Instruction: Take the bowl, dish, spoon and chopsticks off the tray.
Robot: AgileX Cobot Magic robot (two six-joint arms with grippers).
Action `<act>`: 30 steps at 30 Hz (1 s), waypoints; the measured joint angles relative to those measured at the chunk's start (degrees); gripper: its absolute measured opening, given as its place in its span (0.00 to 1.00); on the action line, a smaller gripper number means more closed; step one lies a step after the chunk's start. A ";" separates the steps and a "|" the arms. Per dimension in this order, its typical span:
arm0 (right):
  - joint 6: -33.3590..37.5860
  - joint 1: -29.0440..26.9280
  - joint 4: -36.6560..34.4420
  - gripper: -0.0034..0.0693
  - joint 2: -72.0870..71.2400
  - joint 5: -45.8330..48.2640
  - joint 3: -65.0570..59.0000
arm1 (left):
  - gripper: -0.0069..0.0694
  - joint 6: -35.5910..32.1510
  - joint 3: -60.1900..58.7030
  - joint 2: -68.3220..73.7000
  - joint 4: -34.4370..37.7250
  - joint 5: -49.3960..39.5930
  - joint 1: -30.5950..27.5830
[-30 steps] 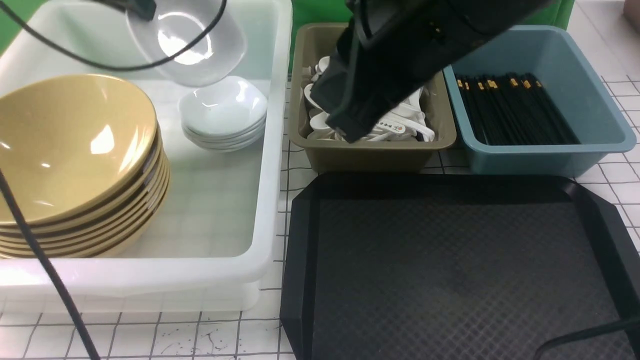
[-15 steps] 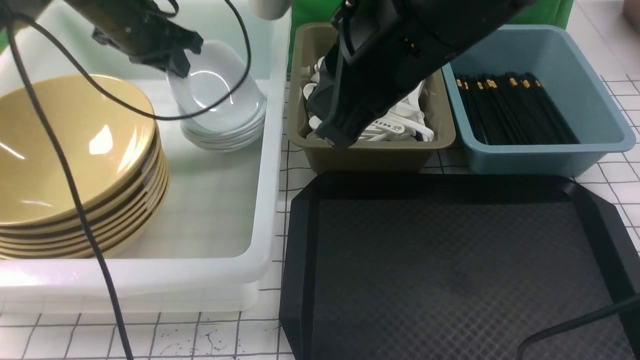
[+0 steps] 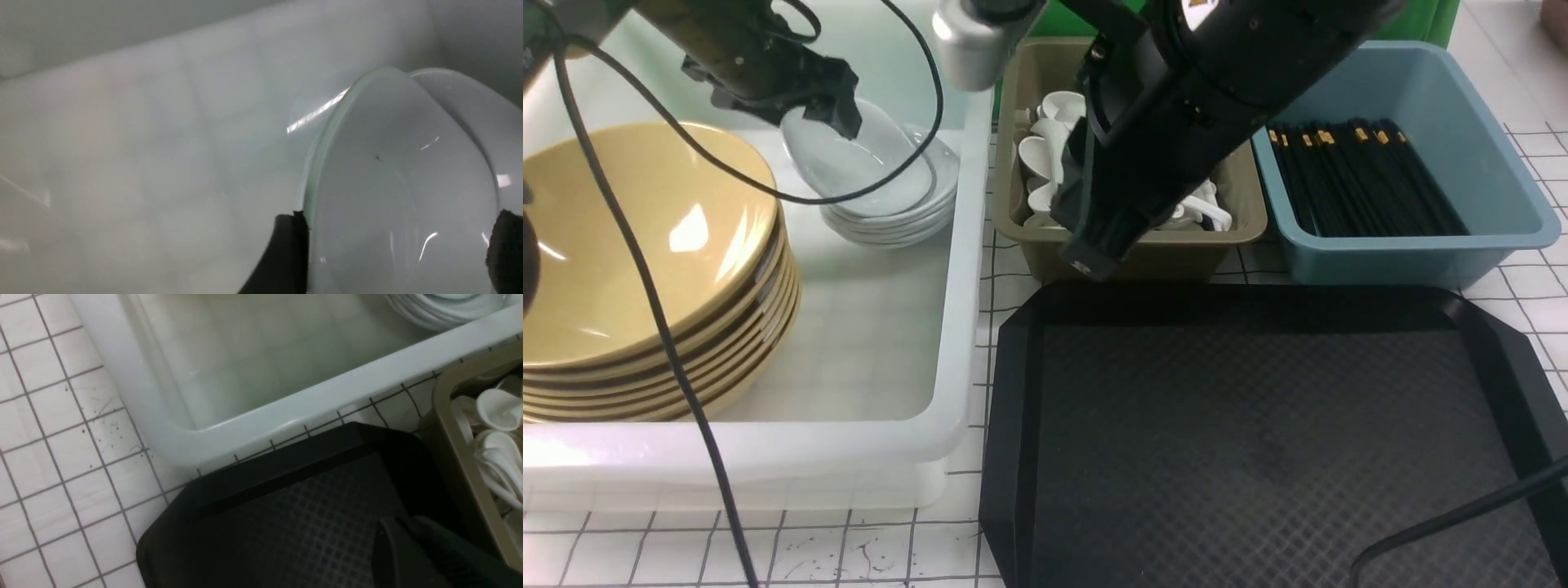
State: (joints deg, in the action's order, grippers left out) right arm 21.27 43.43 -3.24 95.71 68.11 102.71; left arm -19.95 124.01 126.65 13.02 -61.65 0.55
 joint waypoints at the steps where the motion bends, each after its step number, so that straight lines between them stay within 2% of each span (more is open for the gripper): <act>1: 0.00 0.00 0.06 0.15 0.00 0.65 0.00 | 0.85 0.06 1.35 0.00 0.00 -0.75 0.00; 5: 0.00 0.00 0.35 0.15 0.00 2.64 0.00 | 0.84 0.84 5.04 -1.06 0.00 -2.90 0.21; 9: -0.79 0.00 2.07 0.15 -0.06 3.43 0.00 | 0.69 3.07 6.74 -4.08 0.00 -4.72 0.74; 13: -3.42 0.00 5.97 0.16 -1.74 3.61 0.00 | 0.42 3.39 7.10 -8.93 -1.69 -8.87 1.70; 16: -4.77 0.00 7.04 0.16 -4.82 3.54 -0.94 | 0.16 3.17 5.82 -13.98 -2.89 -10.18 2.23; 17: -5.11 -0.08 7.12 0.16 -6.25 3.54 -2.02 | 0.13 3.17 4.93 -15.41 -2.97 -10.25 2.23; 20: -6.57 -0.61 7.19 0.17 -9.91 3.22 -5.86 | 0.09 3.66 0.32 -20.32 -3.03 -10.25 2.23; 22: -7.90 -1.54 7.37 0.17 -15.64 0.18 -13.33 | 0.08 3.83 -4.94 -25.31 -3.24 -10.25 2.23; 27: -9.59 -3.48 7.37 0.17 -26.76 -7.45 -27.16 | 0.08 4.31 -22.56 -38.09 -3.24 -10.18 2.23; 30: -9.72 -4.96 7.43 0.18 -34.40 -14.57 -35.85 | 0.08 5.27 -34.93 -47.27 -3.24 -7.15 2.23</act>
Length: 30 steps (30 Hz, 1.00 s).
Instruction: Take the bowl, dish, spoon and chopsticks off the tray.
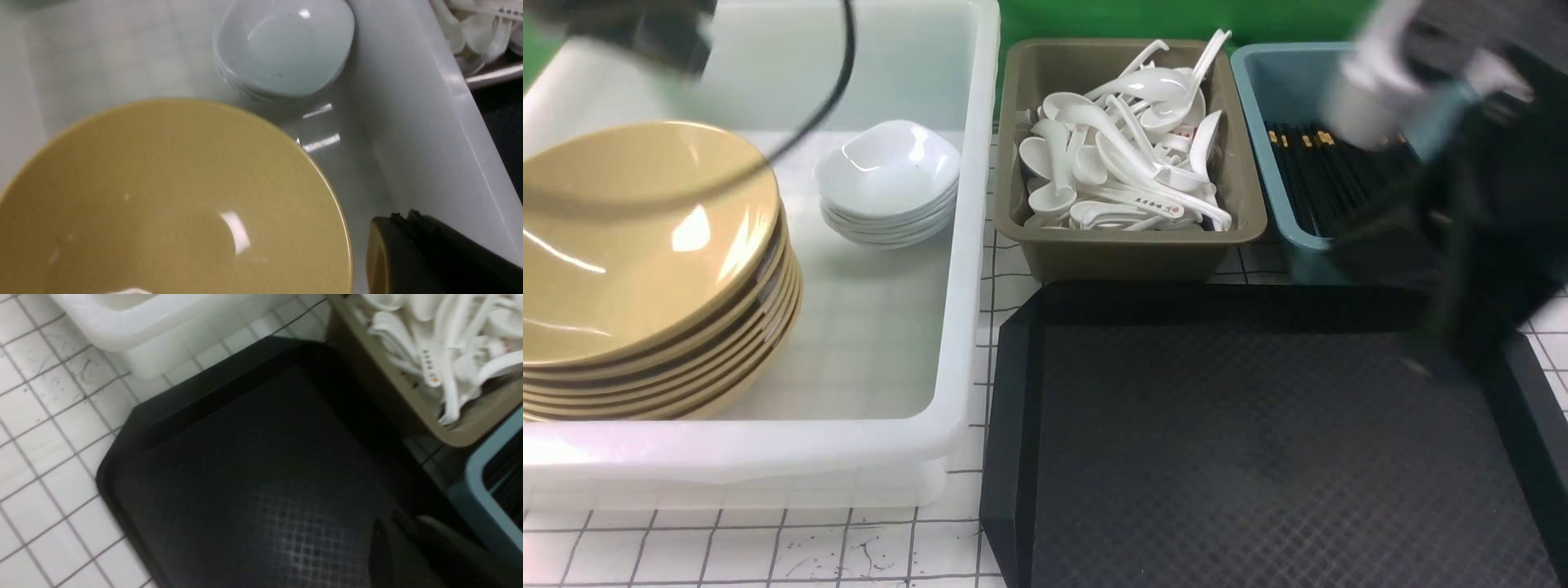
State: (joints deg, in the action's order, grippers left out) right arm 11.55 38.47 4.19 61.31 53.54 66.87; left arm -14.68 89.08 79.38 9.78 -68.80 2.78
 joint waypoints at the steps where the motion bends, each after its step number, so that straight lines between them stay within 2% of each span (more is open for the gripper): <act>1: -0.08 -0.08 0.00 0.18 -1.08 -0.48 -1.18 | 0.08 0.07 -1.77 -0.71 0.00 0.34 0.00; 3: -0.37 -0.45 0.09 0.18 -7.53 -7.54 -7.70 | 0.08 0.87 -12.27 -10.14 0.00 5.50 0.00; 8: -0.60 -0.63 -1.16 0.18 -19.08 -18.16 -17.24 | 0.08 2.21 -30.44 -27.10 0.34 15.22 0.00; 15: -0.62 -0.63 -4.19 0.18 -33.42 -24.77 -25.46 | 0.08 3.22 -51.59 -53.17 0.62 27.31 0.00; 21: -0.74 -0.63 -5.61 0.18 -35.85 -26.67 -27.09 | 0.08 5.53 -56.90 -63.76 -2.79 29.13 0.00; 30: -0.81 -0.67 -5.88 0.18 -35.85 -27.17 -27.15 | 0.08 5.81 -57.45 -64.28 -5.78 29.19 0.00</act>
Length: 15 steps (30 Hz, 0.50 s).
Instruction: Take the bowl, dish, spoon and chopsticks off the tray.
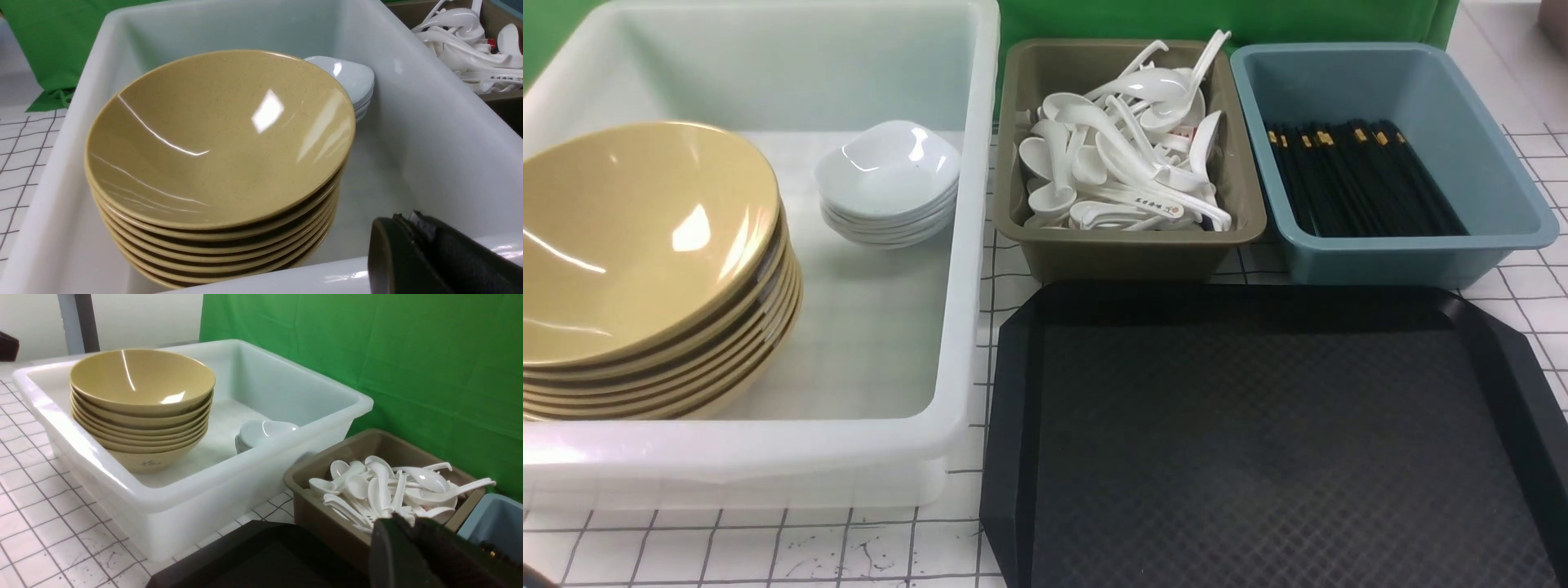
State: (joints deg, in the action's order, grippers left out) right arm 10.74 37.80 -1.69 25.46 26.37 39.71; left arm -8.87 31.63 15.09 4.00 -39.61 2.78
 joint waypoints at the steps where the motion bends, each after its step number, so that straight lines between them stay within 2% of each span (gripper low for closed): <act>1: 0.00 0.00 -0.06 0.18 0.00 -0.02 0.00 | 0.08 0.06 -0.11 0.00 0.00 0.00 0.00; 15: 0.00 0.00 -0.15 0.18 -0.03 -0.70 -0.64 | 0.08 0.06 -2.49 0.00 -0.18 -0.95 0.00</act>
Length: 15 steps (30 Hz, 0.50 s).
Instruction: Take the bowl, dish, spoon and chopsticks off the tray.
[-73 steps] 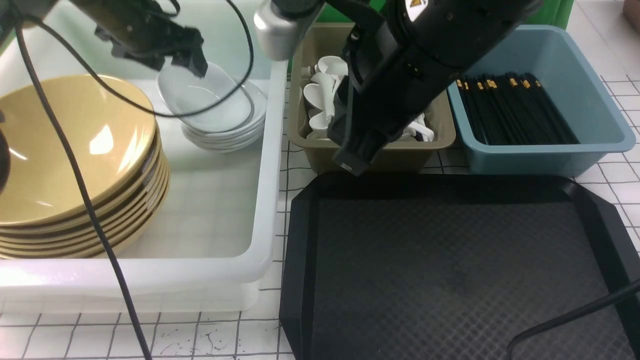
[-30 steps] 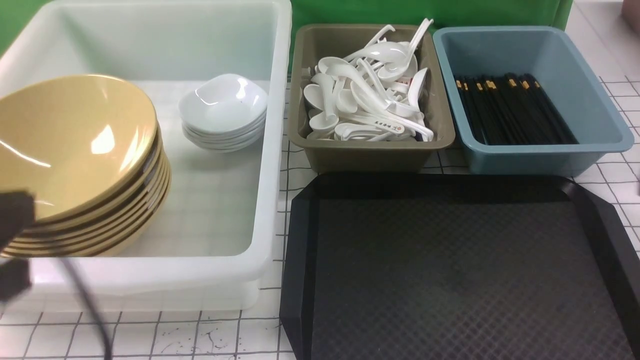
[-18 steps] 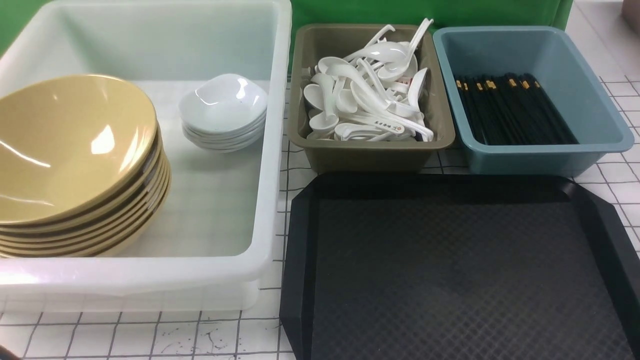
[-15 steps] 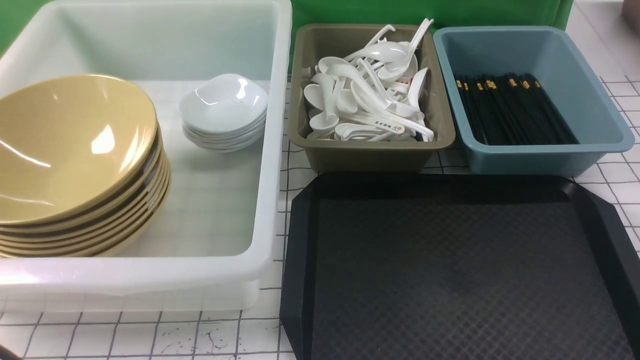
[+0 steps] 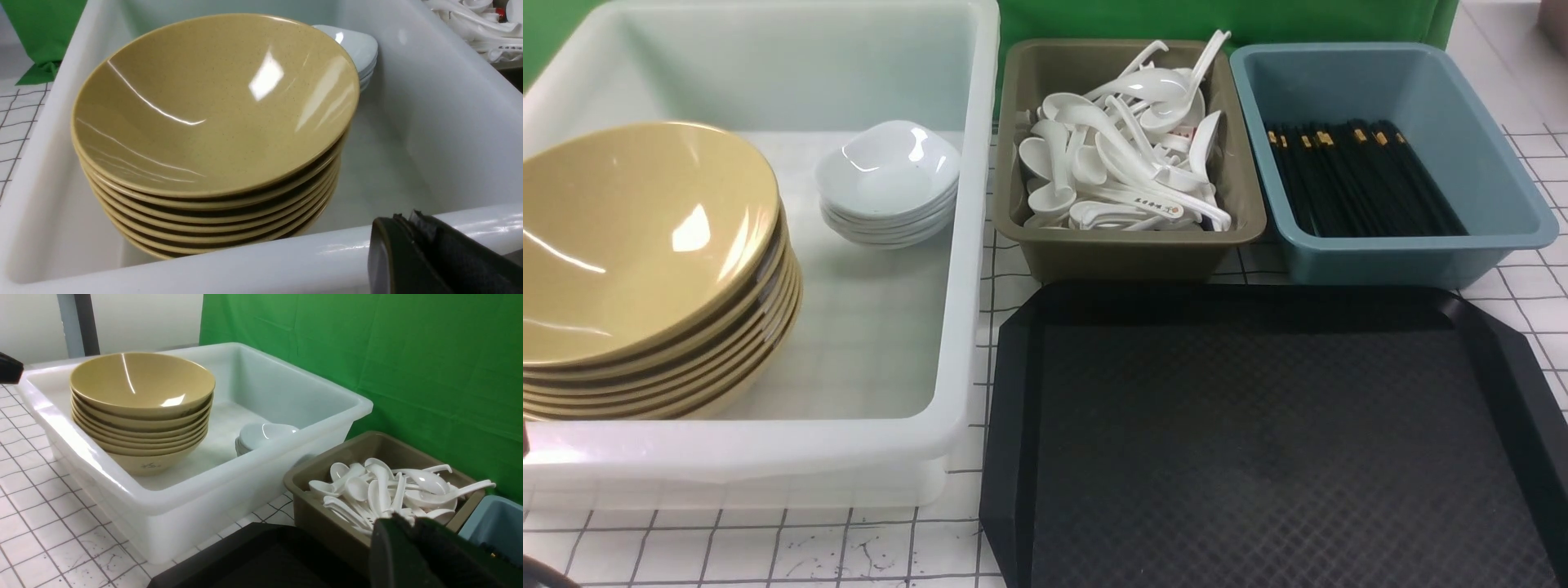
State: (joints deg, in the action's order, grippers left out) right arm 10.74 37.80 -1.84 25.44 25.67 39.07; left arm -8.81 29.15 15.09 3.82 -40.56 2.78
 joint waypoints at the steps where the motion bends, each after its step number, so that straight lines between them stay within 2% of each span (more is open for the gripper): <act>1: 0.00 0.00 0.14 0.18 -0.18 -0.15 -0.46 | 0.08 0.00 0.00 0.00 0.00 -0.17 0.00; 4: 0.00 -1.08 1.85 0.17 -2.48 -2.25 -3.62 | 0.08 0.00 0.00 0.00 0.00 -0.69 0.00; 6: -0.20 -3.01 2.38 0.13 -4.99 -4.11 -6.23 | 0.08 0.00 0.00 0.00 0.00 -0.80 0.00; 10: -4.43 -11.95 3.10 0.10 -11.51 -11.15 -16.60 | 0.08 0.09 0.00 0.00 -0.05 -0.80 0.00; 11: -4.75 -12.56 3.10 0.10 -11.84 -11.55 -17.19 | 0.08 0.09 0.00 0.00 -0.05 -0.80 0.00; 12: -7.88 -18.29 3.34 0.10 -14.82 -15.14 -22.65 | 0.08 0.13 0.00 0.00 -0.05 -0.80 0.00; 15: -11.68 -25.56 3.66 0.10 -17.94 -17.91 -28.56 | 0.08 0.13 0.00 0.00 -0.05 -0.80 0.00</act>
State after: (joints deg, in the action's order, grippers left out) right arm -0.94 12.24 1.81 7.50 7.76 10.51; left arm -8.68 29.15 15.09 3.77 -41.36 2.78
